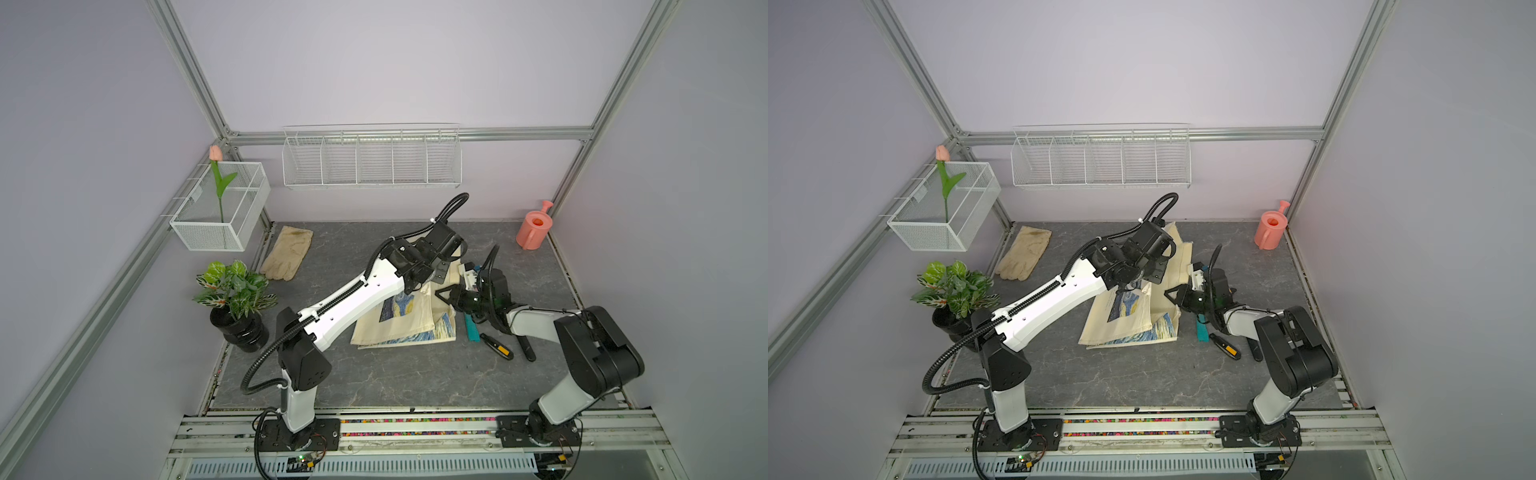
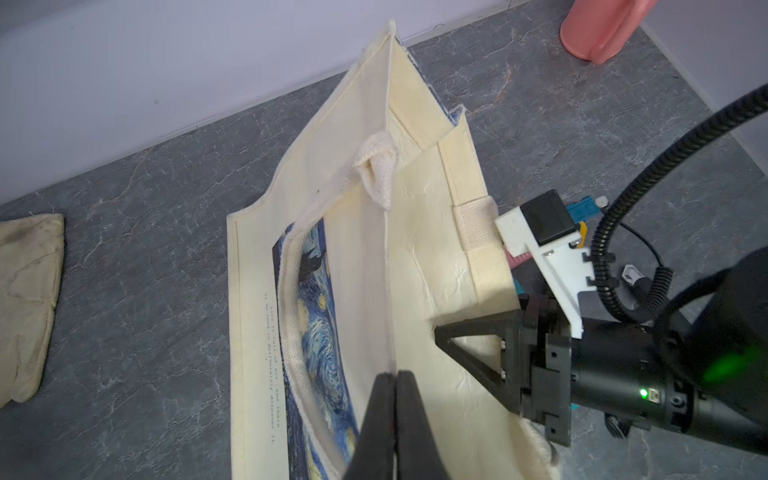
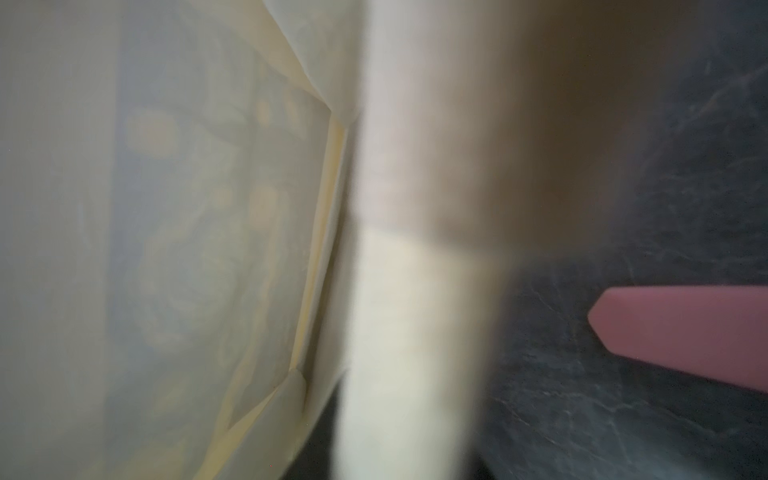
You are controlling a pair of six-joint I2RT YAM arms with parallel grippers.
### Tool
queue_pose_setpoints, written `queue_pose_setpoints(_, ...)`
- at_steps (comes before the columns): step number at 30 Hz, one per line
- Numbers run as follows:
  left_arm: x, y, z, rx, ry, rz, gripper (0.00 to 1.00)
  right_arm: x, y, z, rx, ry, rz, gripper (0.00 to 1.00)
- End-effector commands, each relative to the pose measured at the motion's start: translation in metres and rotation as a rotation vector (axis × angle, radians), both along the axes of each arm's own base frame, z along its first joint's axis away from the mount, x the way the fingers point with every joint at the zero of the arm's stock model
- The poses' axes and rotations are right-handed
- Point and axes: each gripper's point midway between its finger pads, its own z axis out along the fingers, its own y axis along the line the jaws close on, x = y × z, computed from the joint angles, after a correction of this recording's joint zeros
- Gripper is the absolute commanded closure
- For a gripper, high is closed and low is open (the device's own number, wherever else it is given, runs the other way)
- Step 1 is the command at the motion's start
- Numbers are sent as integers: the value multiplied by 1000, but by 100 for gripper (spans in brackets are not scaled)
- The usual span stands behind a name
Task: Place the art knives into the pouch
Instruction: Open the pouch at the center of the board.
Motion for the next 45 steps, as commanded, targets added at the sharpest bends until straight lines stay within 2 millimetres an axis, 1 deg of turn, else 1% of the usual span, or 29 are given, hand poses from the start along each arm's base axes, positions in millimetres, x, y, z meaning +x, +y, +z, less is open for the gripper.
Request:
queue_pose_setpoints(1,-9,0,9,-49,6,-13,100,6,0,40,-52,-114,1,93)
queue_pose_setpoints(3,-10,-2,0,-44,27,-16,100,5,-1,51,-117,-149,10,93)
queue_pose_setpoints(5,-11,-5,-6,-45,44,-22,83,3,-3,62,-177,-175,23,93)
queue_pose_setpoints(6,-12,-7,-8,-49,53,-29,78,2,-4,62,-208,-177,31,93)
queue_pose_setpoints(7,-13,-10,-9,-53,61,-40,71,4,-3,71,-226,-196,32,93)
queue_pose_setpoints(9,-13,-14,-11,-57,73,-50,57,4,-5,72,-259,-204,32,93)
queue_pose_setpoints(11,-14,-17,-12,-55,83,-58,47,3,-6,70,-284,-204,35,93)
queue_pose_setpoints(13,-14,-19,-13,-53,95,-63,40,1,-3,70,-298,-211,51,93)
queue_pose_setpoints(18,-15,-28,-10,-63,108,-92,38,-3,6,73,-373,-247,91,93)
queue_pose_setpoints(22,-15,-34,-10,-51,117,-107,38,-2,7,84,-388,-281,90,93)
queue_pose_setpoints(26,-14,-37,-19,-7,131,-110,38,-2,7,93,-383,-308,88,93)
queue_pose_setpoints(28,-12,-36,-25,12,130,-101,38,-5,10,97,-373,-321,102,93)
queue_pose_setpoints(30,-8,-35,-25,16,119,-78,38,-9,14,98,-372,-340,123,93)
queue_pose_setpoints(33,2,-26,-13,2,67,4,38,-15,12,94,-386,-345,131,93)
queue_pose_setpoints(35,7,-22,-3,-12,31,25,38,-18,10,91,-394,-351,127,93)
queue_pose_setpoints(38,12,-28,11,-93,16,11,37,-23,10,94,-373,-376,135,93)
queue_pose_setpoints(40,13,-38,16,-137,10,-16,34,-25,14,100,-347,-393,151,93)
queue_pose_setpoints(42,13,-43,12,-134,28,-29,34,-26,16,105,-325,-408,154,93)
queue_pose_setpoints(45,13,-47,-9,-78,80,-38,34,-28,18,118,-284,-442,145,93)
